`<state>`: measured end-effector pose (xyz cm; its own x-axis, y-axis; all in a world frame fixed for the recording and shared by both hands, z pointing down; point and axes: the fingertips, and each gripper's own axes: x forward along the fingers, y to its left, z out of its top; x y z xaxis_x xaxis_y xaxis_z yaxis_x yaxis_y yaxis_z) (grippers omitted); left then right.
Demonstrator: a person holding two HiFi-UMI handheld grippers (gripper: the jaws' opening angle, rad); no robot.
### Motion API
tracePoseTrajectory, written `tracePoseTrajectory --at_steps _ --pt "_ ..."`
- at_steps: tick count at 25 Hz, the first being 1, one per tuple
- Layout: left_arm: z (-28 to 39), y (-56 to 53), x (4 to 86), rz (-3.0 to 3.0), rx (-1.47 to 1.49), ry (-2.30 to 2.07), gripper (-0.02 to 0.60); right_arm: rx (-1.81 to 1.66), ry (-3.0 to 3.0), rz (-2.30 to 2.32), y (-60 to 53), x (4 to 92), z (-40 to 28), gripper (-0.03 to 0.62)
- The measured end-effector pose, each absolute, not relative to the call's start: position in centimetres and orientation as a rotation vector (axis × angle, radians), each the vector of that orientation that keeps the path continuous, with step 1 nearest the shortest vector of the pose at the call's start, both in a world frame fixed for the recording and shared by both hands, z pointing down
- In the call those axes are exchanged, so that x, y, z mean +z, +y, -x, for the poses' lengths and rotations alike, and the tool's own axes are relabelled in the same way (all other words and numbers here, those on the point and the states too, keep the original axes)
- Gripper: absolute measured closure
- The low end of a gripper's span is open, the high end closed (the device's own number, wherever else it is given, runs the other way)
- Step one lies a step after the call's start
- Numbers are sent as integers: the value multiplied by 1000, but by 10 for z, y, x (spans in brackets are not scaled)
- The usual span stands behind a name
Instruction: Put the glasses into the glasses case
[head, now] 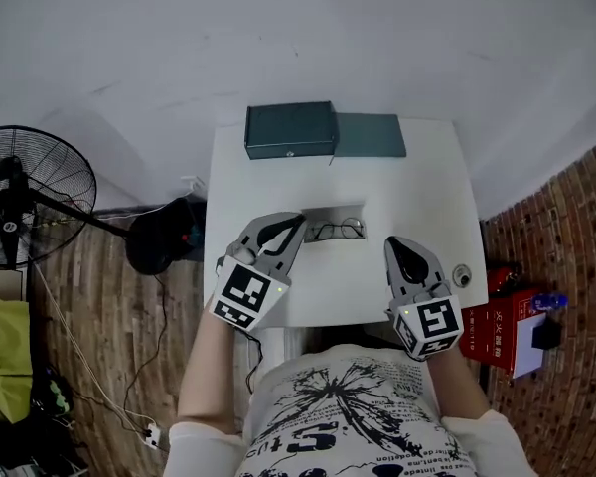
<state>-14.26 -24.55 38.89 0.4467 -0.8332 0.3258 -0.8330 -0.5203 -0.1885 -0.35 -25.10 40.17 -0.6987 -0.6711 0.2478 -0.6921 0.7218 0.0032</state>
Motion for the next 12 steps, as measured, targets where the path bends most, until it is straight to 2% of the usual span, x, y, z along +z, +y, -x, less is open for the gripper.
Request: tracePoseTrajectory --at_steps 8,12 --pt "177 -191 348 2533 -188 1817 568 43 -2769 -1066 -234 378 13 579" --pt "183 -166 345 2489 -99 1899 568 31 -2803 -1063 -226 372 15 580"
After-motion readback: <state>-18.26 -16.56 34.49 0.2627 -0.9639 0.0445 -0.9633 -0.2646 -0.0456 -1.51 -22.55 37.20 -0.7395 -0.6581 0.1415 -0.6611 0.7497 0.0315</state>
